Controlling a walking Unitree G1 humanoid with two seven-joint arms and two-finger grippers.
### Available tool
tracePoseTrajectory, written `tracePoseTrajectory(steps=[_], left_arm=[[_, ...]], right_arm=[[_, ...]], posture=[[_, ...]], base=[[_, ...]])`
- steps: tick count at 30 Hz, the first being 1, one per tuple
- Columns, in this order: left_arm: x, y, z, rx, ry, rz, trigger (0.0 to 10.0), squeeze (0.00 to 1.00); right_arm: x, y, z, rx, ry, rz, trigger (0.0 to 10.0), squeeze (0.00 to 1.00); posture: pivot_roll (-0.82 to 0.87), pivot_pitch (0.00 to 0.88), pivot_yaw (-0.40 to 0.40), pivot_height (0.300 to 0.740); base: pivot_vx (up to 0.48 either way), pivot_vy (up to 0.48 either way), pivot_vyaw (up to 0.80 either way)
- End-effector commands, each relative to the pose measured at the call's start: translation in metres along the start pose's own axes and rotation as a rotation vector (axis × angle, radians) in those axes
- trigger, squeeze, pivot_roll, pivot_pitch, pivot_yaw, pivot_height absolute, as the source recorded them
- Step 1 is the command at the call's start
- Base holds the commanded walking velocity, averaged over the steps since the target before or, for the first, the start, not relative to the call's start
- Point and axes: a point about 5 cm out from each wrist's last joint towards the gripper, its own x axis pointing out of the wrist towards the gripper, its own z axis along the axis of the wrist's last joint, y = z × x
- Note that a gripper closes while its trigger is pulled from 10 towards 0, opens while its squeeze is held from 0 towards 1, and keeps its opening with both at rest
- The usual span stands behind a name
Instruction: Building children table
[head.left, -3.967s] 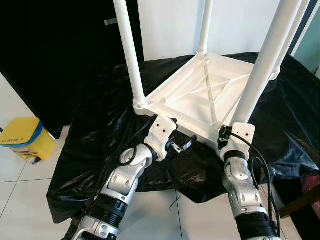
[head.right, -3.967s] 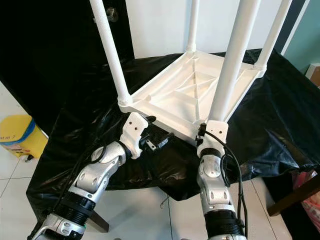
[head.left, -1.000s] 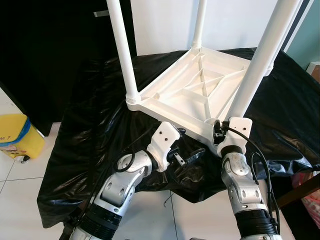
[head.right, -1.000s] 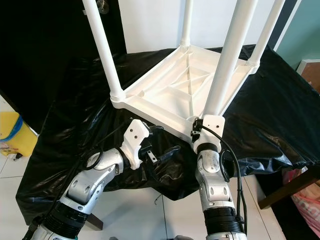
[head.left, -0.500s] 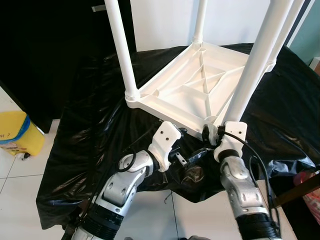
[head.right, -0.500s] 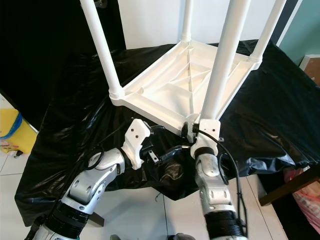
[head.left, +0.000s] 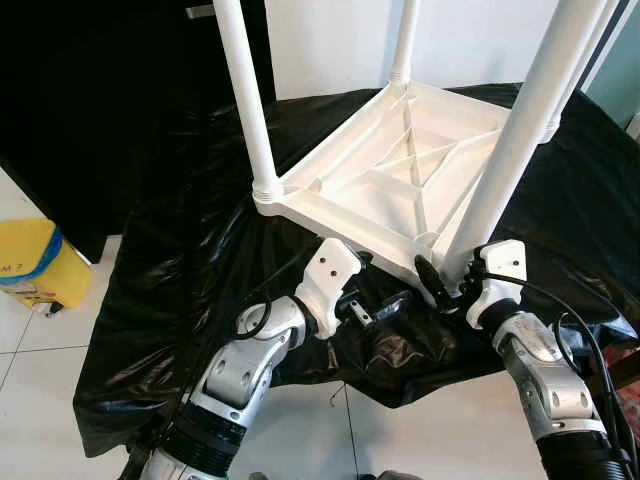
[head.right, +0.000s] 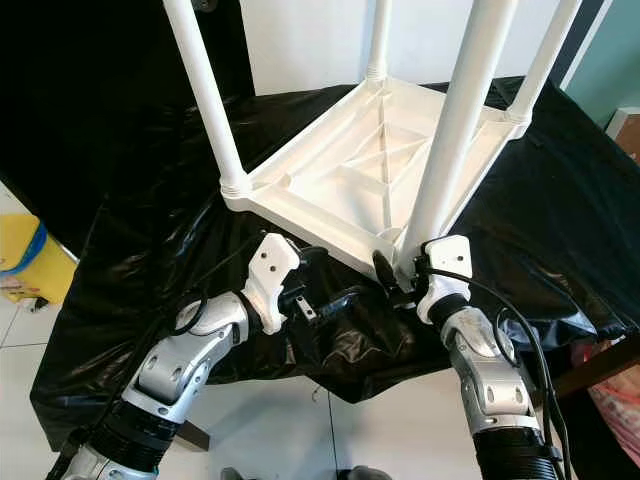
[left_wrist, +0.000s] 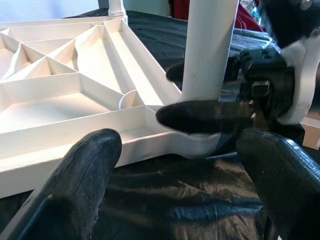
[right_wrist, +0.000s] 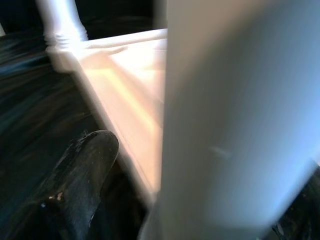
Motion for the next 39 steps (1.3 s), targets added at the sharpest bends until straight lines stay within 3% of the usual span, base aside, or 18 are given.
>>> tracePoseTrajectory(steps=[1, 6, 7, 9, 10, 22, 23, 28, 30, 39], left_arm=[[0.0, 0.003, -0.001, 0.008, 0.012, 0.02, 10.0, 0.0], [0.0, 0.003, -0.001, 0.01, 0.012, 0.021, 10.0, 0.0], [0.0, 0.002, 0.0, 0.012, 0.009, 0.022, 10.0, 0.0], [0.0, 0.002, 0.0, 0.012, 0.009, 0.022, 10.0, 0.0], [0.0, 0.002, 0.001, 0.012, 0.007, 0.022, 10.0, 0.0], [0.0, 0.0, 0.0, 0.009, 0.004, 0.022, 10.0, 0.0], [0.0, 0.0, 0.0, 0.01, 0.004, 0.02, 10.0, 0.0], [0.0, 0.0, 0.0, 0.009, 0.005, 0.016, 10.0, 0.0], [0.0, -0.001, 0.0, 0.007, 0.006, 0.012, 10.0, 0.0], [0.001, -0.002, 0.0, -0.002, 0.004, 0.0, 10.0, 0.0]], right_arm=[[0.004, -0.005, 0.003, -0.032, 0.01, 0.08, 10.0, 0.0], [0.006, -0.007, 0.004, -0.043, 0.012, 0.098, 10.0, 0.0], [0.009, -0.01, 0.005, -0.056, 0.015, 0.119, 0.8, 0.0], [0.009, -0.01, 0.005, -0.056, 0.015, 0.119, 0.8, 0.0], [0.009, -0.01, 0.004, -0.059, 0.023, 0.131, 0.0, 0.0], [0.004, -0.006, -0.007, -0.07, 0.071, 0.156, 0.0, 0.0], [0.004, -0.004, -0.007, -0.041, 0.064, 0.136, 10.0, 0.0], [0.004, 0.001, -0.009, -0.005, 0.056, 0.061, 10.0, 0.0], [0.006, 0.007, -0.012, 0.002, 0.074, -0.033, 10.0, 0.0], [0.014, 0.016, -0.016, 0.054, 0.091, -0.229, 10.0, 0.0]], posture=[[-0.17, 0.05, 0.006, 0.74], [-0.16, 0.049, 0.006, 0.74], [-0.16, 0.039, -0.001, 0.74], [-0.16, 0.039, -0.001, 0.74], [-0.15, 0.039, -0.002, 0.74], [-0.15, 0.033, -0.003, 0.74], [-0.15, 0.033, -0.003, 0.74], [-0.16, 0.032, -0.001, 0.74], [-0.16, 0.035, 0.002, 0.74], [-0.17, 0.036, 0.006, 0.74]], base=[[0.0, 0.0, 0.0], [0.0, 0.0, 0.0], [0.0, 0.0, 0.0], [0.0, 0.0, 0.0], [0.0, 0.0, 0.0], [0.0, 0.0, 0.0], [0.0, 0.0, 0.0], [0.0, 0.0, 0.0], [0.0, 0.0, 0.0], [0.0, 0.0, 0.0]])
